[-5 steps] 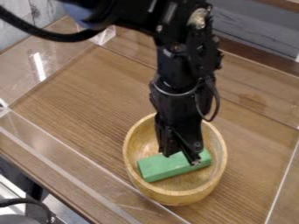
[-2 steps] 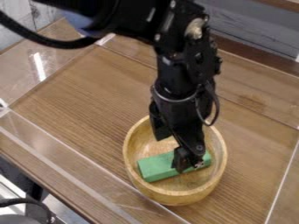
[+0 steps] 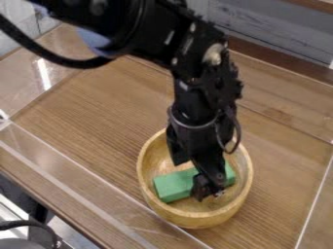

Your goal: Remove the green block from inside the brown bowl and put it on the table

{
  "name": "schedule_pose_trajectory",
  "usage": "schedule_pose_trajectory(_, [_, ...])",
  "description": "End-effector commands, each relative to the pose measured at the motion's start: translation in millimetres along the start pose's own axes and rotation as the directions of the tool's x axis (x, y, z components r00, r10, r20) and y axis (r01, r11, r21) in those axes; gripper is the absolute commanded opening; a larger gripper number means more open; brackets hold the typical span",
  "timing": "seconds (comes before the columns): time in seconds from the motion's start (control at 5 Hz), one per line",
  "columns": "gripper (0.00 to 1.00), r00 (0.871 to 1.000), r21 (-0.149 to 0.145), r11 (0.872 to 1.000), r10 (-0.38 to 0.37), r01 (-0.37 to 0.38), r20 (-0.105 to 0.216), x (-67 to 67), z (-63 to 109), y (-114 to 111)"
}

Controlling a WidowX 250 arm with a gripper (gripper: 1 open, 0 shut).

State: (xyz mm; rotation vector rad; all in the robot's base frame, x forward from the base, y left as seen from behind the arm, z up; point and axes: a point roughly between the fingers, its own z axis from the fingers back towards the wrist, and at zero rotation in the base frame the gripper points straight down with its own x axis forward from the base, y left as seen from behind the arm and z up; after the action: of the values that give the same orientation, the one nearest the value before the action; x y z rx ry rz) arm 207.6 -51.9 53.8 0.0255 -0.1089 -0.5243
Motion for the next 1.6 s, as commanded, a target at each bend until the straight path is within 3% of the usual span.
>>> schedule_pose_trajectory(0.0, [1.0,1.0,0.01,1.0,0.006,-0.006,0.031,6.1,-3.2,1.0])
schedule_pose_trajectory(0.2, [0.0,0.999,0.012,1.0,0.012,-0.013,0.034,6.5,-8.7,1.0])
schedule_pose_trajectory(1.4, [0.0,0.994,0.043,0.993,0.107,-0.107,0.012,12.9,28.7,15.7])
